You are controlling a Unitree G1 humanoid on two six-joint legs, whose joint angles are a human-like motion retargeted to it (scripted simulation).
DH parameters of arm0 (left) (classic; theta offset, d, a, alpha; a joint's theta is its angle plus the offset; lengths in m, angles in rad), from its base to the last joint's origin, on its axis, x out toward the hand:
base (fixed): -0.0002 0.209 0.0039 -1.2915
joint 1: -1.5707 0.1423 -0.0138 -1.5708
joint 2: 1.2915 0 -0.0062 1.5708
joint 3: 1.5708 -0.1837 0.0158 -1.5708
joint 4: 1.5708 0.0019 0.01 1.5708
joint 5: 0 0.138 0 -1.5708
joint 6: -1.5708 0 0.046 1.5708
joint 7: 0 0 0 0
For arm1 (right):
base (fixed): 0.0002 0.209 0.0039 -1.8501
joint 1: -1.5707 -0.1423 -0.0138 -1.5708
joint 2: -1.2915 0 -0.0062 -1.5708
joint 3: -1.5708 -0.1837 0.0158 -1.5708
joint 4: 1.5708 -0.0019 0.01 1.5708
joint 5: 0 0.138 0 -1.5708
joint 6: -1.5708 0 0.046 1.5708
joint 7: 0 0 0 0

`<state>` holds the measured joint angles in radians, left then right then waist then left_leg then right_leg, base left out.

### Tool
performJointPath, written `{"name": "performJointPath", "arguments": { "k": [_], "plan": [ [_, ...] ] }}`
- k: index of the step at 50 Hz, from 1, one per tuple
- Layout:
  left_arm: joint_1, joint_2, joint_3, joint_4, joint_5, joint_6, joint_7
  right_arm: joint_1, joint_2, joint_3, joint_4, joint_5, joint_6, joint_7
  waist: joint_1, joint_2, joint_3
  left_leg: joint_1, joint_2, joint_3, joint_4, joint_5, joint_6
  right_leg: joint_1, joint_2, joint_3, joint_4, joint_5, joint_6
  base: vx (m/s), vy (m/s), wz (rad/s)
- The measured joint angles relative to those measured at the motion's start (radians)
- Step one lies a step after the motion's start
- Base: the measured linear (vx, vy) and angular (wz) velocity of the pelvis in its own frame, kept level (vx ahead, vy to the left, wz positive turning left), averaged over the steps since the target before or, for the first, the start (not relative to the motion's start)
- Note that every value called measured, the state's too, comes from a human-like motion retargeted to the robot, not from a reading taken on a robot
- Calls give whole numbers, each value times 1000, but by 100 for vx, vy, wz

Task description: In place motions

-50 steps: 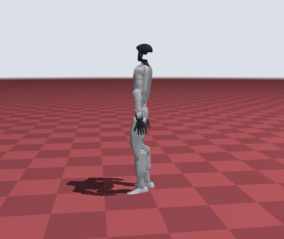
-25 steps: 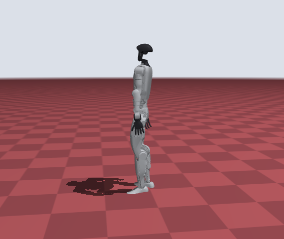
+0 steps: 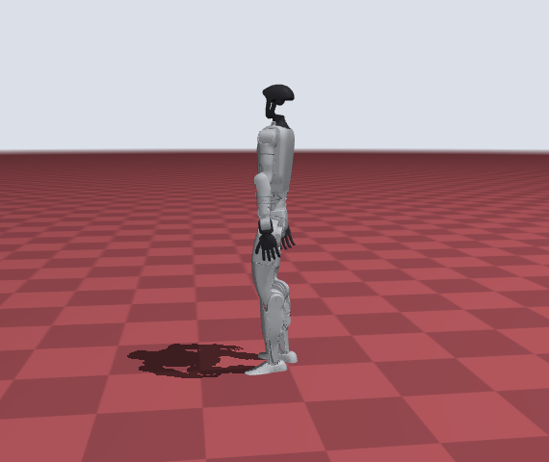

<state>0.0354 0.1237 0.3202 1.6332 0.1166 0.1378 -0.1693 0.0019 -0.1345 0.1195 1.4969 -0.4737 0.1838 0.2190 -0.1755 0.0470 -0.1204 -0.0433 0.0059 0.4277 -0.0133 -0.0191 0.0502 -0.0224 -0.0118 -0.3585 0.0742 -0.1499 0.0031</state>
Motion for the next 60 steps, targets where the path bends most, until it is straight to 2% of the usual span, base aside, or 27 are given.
{"name": "performJointPath", "arguments": {
  "k": [12,13,15,16,17,18,20,22,23,26,30,35,38,40,42,43,45,47,50,52,55,60],
  "plan": [
    [37,19,-4,-31,11,-3,-1,-14,4,31,31,20,9,-20,-12,0,12,-11,47,4,77,-45,-27,3,11,-7,0,-2,-14,-1,-3,5],
    [42,21,-10,-36,13,-5,2,-19,5,43,37,32,9,-28,-28,-2,14,-32,60,-19,125,-62,-34,4,4,-28,1,-5,-13,-4,-4,175],
    [48,29,-34,-50,11,-16,20,-39,7,67,46,47,4,-46,-183,33,21,-120,70,-236,286,-87,-47,17,8,-203,-10,-22,-4,-8,-5,330],
    [50,28,-33,-56,4,-31,38,-51,9,92,45,38,4,-51,-202,42,39,-151,70,-268,353,-23,-48,25,17,-227,-17,-20,-6,-13,-5,181],
    [49,24,-27,-61,-3,-44,61,-64,11,117,41,24,5,-54,-181,34,58,-189,82,-251,432,50,-50,29,15,-210,-20,-14,-9,-19,-1,-144],
    [42,17,-13,-64,-13,-55,91,-81,14,141,30,1,10,-50,-79,-7,80,-240,117,-135,536,140,-50,26,-10,-111,-17,1,-15,-24,0,-231],
    [27,11,-3,-62,-25,-63,142,-105,20,156,-6,-58,4,-36,-21,-21,118,-355,139,-144,719,269,-41,35,-15,-87,-26,13,-16,-23,-2,-114],
    [37,0,9,-53,-41,-77,147,-121,22,170,-39,-101,-12,-12,-3,-34,136,-444,132,-163,851,256,-3,43,-22,-92,-34,21,-22,-10,0,12],
    [43,-5,16,-43,-48,-80,135,-129,23,174,-58,-114,-15,-2,8,-34,139,-480,162,-143,907,225,12,40,-20,-90,-36,24,-26,0,0,0],
    [80,-22,37,-4,-58,-71,87,-122,35,169,-108,-122,-36,-5,31,-44,132,-532,171,-112,977,160,38,32,-33,-70,-31,26,-33,7,1,-29],
    [115,-24,46,41,-43,-43,47,-109,38,160,-135,-65,-87,-11,17,-40,130,-479,114,-130,892,137,10,42,-38,-61,-27,19,-33,11,3,-12],
    [113,-13,53,67,-29,14,31,-62,24,81,-100,-71,-58,-35,26,-21,110,-229,38,-126,513,164,1,60,-21,-46,7,-23,-17,20,4,-23],
    [97,-2,53,62,-47,4,45,-8,1,30,-56,-82,-53,-79,52,-6,96,-65,15,-49,262,-72,37,45,-8,-12,106,-79,-6,29,5,-48],
    [78,0,53,41,-68,-6,63,25,-22,5,-26,-93,-44,-100,10,19,92,-3,16,-41,126,-69,51,2,10,-27,230,-56,1,19,6,32],
    [19,4,55,12,-97,-10,80,26,-43,-10,-1,-77,-16,-106,-14,33,106,-13,35,-50,90,-43,37,-128,-11,-20,468,92,26,-13,7,-2],
    [-18,9,49,-5,-110,-11,85,21,-52,-26,11,-58,-2,-105,-11,32,134,-17,45,-54,86,-31,37,-202,-32,22,620,127,56,-25,7,-23],
    [-71,25,21,-50,-128,-15,84,29,-69,-56,36,-11,10,-100,-18,34,173,-4,57,-36,63,-13,37,-323,-37,79,868,111,64,-19,7,-4],
    [-120,55,-10,-86,-132,-10,56,42,-83,-65,65,24,9,-64,-45,43,173,-11,62,-22,44,-3,41,-425,-73,69,1048,71,57,-8,4,21],
    [-149,79,-5,-137,-75,-2,44,69,-90,-74,114,42,39,-34,-90,53,146,-26,76,-16,33,8,36,-534,-67,85,1183,34,72,7,-3,30],
    [-155,84,-27,-167,-61,-14,61,90,-89,-99,140,50,50,-52,-81,54,131,-29,75,-27,29,10,38,-546,-58,91,1178,38,82,13,-5,8],
    [-165,92,-59,-186,-62,-25,60,105,-83,-99,160,75,48,-62,-56,28,135,4,56,-13,19,8,38,-468,-62,89,1067,55,71,10,-4,-14],
    [-101,48,-22,-167,-48,-26,60,95,-69,-65,155,58,48,-64,-26,14,103,32,37,-6,43,-32,31,-213,-1,77,621,104,44,15,-2,-15]
  ]
}}
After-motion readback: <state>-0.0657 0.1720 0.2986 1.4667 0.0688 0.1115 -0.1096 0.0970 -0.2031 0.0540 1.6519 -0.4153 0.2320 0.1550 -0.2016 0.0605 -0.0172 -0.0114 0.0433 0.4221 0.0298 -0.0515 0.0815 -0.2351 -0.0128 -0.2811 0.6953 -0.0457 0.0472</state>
